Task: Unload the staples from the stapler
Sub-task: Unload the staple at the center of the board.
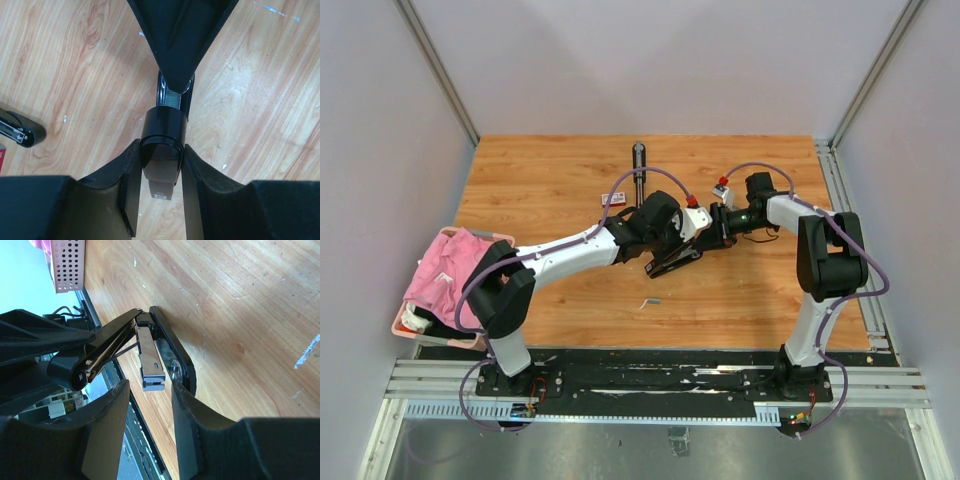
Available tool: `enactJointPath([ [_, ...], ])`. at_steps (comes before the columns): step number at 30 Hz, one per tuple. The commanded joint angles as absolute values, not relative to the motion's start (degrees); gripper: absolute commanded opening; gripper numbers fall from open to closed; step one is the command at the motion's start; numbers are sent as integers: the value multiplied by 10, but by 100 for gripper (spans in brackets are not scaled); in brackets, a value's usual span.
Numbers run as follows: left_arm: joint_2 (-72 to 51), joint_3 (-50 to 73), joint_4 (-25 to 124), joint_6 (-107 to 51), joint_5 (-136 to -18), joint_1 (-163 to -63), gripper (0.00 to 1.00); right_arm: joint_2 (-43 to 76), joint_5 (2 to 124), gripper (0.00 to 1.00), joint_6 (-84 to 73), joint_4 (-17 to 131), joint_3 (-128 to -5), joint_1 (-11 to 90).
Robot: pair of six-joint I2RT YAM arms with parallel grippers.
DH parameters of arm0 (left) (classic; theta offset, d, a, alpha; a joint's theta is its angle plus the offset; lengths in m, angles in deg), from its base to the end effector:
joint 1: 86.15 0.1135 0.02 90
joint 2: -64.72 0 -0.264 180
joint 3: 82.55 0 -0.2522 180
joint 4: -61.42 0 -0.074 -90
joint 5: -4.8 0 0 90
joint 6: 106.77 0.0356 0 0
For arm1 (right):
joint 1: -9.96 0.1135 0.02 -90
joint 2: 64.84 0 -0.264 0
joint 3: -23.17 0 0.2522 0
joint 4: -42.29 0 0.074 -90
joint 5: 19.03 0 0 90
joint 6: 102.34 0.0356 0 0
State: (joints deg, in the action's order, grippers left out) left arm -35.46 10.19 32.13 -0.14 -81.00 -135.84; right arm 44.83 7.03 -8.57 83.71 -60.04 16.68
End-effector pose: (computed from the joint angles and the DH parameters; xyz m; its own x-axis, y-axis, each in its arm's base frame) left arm 0.2526 -0.3018 0.2434 -0.1888 0.6637 -0.7238 0.8867 0.4319 0.1648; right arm 0.3621 0.0749 0.1667 -0.9435 -0.0821 -0.3210 -0.3260 0.4030 0.8552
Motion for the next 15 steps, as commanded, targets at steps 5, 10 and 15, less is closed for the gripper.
enactJointPath([
  [5,-323,98,353,-5,-782,-1359,0,461,55,40,-73,831,-592,160],
  [10,-322,98,353,-7,-779,-1360,0,463,45,40,-64,820,-588,163],
  [15,-323,96,354,-8,-782,-1360,0,468,33,39,-62,818,-587,171],
])
